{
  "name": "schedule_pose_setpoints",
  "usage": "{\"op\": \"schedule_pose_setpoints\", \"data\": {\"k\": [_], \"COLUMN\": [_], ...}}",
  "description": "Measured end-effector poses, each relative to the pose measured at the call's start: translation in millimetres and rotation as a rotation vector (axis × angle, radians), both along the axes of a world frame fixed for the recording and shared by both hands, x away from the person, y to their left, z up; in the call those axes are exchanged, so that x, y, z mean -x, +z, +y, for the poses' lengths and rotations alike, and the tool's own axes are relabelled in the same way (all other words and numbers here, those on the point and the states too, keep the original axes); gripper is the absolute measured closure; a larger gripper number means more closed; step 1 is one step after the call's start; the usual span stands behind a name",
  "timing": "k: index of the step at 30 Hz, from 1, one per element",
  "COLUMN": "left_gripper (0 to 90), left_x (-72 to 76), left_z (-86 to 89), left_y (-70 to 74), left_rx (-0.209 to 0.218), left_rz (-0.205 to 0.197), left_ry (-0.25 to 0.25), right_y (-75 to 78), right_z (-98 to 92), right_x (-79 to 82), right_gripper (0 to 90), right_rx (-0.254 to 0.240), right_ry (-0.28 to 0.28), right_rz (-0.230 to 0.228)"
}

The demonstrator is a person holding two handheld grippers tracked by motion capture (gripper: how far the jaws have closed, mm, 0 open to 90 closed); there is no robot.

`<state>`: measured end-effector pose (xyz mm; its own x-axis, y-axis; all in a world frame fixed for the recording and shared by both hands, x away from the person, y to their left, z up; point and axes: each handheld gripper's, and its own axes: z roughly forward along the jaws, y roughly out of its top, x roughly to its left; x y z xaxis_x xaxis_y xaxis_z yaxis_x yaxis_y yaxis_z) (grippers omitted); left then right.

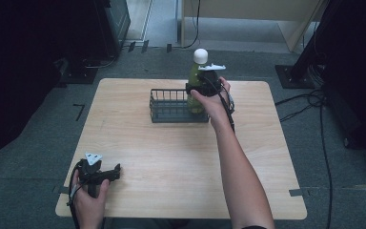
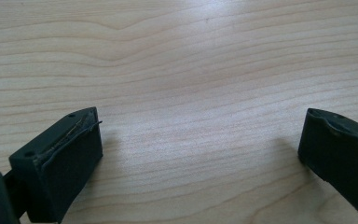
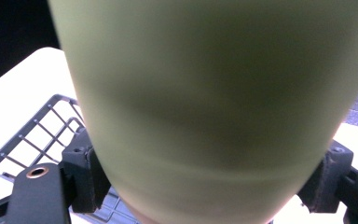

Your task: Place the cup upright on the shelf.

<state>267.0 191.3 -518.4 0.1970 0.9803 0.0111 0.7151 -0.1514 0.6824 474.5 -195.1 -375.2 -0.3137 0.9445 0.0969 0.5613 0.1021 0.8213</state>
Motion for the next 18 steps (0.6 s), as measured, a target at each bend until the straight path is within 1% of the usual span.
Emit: {"op": "schedule_pose_setpoints", "data": {"k": [2, 6, 7, 9, 12, 15, 18], "left_gripper": [0.0, 0.0, 0.0, 0.0, 0.0, 0.0, 0.0], "left_x": [0.0, 0.0, 0.0, 0.0, 0.0, 0.0, 0.0], "left_z": [0.0, 0.0, 0.0, 0.0, 0.0, 0.0, -0.2], "left_y": [0.0, 0.0, 0.0, 0.0, 0.0, 0.0, -0.1], "left_rx": [0.0, 0.0, 0.0, 0.0, 0.0, 0.0, 0.002], "left_rz": [0.0, 0.0, 0.0, 0.0, 0.0, 0.0, -0.001], "left_ry": [0.0, 0.0, 0.0, 0.0, 0.0, 0.0, 0.001], "right_y": [0.5, 1.9, 2.6, 2.7, 2.7, 4.2, 6.0], "right_z": [-1.0, -1.9, -3.1, -3.6, -4.0, -5.3, -7.1], "right_x": [0.9, 1.8, 2.5, 2.9, 4.1, 6.8, 9.6], "right_gripper": [19.0, 17.7, 14.1, 11.9, 9.5, 5.8, 4.3], "right_rx": [-0.009, -0.01, -0.017, -0.026, -0.029, -0.045, -0.05], "right_ry": [0.002, 0.011, 0.016, 0.014, 0.015, 0.018, 0.02], "right_rz": [0.012, 0.026, 0.034, 0.047, 0.046, 0.047, 0.044]}}
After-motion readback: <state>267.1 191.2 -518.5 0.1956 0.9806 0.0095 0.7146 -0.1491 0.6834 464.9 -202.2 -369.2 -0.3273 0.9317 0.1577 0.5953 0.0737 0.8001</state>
